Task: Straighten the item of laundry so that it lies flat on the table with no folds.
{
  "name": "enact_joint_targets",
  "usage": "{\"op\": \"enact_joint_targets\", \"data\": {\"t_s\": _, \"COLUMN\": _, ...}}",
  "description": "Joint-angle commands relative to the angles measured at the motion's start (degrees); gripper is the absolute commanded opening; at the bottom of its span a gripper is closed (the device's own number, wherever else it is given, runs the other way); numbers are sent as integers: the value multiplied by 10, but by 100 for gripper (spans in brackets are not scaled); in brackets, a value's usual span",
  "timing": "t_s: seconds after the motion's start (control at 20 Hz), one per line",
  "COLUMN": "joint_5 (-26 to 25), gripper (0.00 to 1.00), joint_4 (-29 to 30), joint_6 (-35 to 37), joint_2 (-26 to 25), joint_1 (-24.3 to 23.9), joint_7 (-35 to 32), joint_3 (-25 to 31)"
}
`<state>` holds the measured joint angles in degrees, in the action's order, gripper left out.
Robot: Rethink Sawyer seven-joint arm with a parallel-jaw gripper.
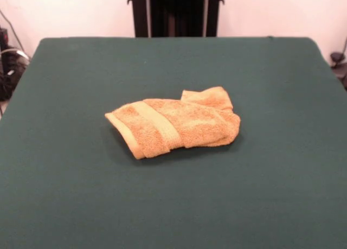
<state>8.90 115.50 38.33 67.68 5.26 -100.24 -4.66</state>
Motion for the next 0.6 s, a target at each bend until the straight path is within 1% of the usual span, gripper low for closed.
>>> {"op": "enact_joint_targets", "data": {"t_s": 0.05, "joint_5": -76, "gripper": 100, "joint_4": -209, "joint_6": 16, "joint_2": -253, "joint_1": 4, "joint_7": -171, "joint_3": -38}}
{"op": "enact_joint_targets", "data": {"t_s": 0.15, "joint_5": -80, "gripper": 100, "joint_4": -246, "joint_6": 36, "joint_2": -295, "joint_1": -9, "joint_7": -162, "joint_3": -36}}
{"op": "enact_joint_targets", "data": {"t_s": 0.3, "joint_5": -65, "gripper": 100, "joint_4": -274, "joint_6": 60, "joint_2": -337, "joint_1": -37, "joint_7": -137, "joint_3": -14}}
{"op": "enact_joint_targets", "data": {"t_s": 0.4, "joint_5": -48, "gripper": 100, "joint_4": -262, "joint_6": 10, "joint_2": -345, "joint_1": -59, "joint_7": -114, "joint_3": 12}}
{"op": "enact_joint_targets", "data": {"t_s": 0.55, "joint_5": -37, "gripper": 100, "joint_4": -267, "joint_6": -45, "joint_2": -367, "joint_1": -88, "joint_7": -84, "joint_3": 48}}
{"op": "enact_joint_targets", "data": {"t_s": 0.6, "joint_5": -42, "gripper": 100, "joint_4": -281, "joint_6": -47, "joint_2": -382, "joint_1": -89, "joint_7": -83, "joint_3": 48}}
